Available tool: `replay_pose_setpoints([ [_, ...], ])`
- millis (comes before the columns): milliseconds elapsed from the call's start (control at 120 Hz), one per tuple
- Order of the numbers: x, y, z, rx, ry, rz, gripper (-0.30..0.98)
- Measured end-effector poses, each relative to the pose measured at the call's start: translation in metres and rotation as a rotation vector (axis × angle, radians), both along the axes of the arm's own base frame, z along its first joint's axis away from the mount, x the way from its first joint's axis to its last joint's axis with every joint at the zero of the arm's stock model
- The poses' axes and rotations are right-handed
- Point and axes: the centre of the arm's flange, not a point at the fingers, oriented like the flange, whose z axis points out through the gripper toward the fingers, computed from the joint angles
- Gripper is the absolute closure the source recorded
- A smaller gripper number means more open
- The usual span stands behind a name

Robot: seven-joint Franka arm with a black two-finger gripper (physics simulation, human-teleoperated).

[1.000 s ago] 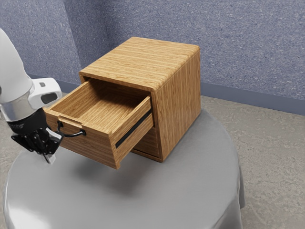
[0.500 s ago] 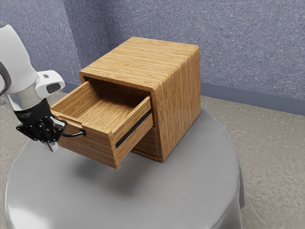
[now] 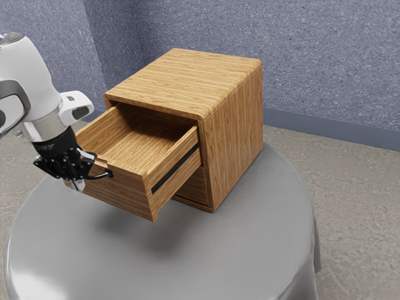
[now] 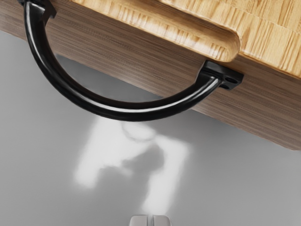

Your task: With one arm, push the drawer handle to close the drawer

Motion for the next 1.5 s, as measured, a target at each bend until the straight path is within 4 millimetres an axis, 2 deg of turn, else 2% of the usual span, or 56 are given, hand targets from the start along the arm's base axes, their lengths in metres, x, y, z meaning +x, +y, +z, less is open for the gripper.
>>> replay_pose_setpoints([
  [333,0.024,0.029,-0.022,-0.017,0.024,0.046,0.78],
  [800,0.055,0.03,-0.026,0.002,-0.021,0.032,0.78],
  [1133,0.109,0.028,-0.031,0.002,-0.012,0.022,0.78],
  [1500,0.155,0.026,-0.033,0.003,-0.039,-0.002,0.78],
])
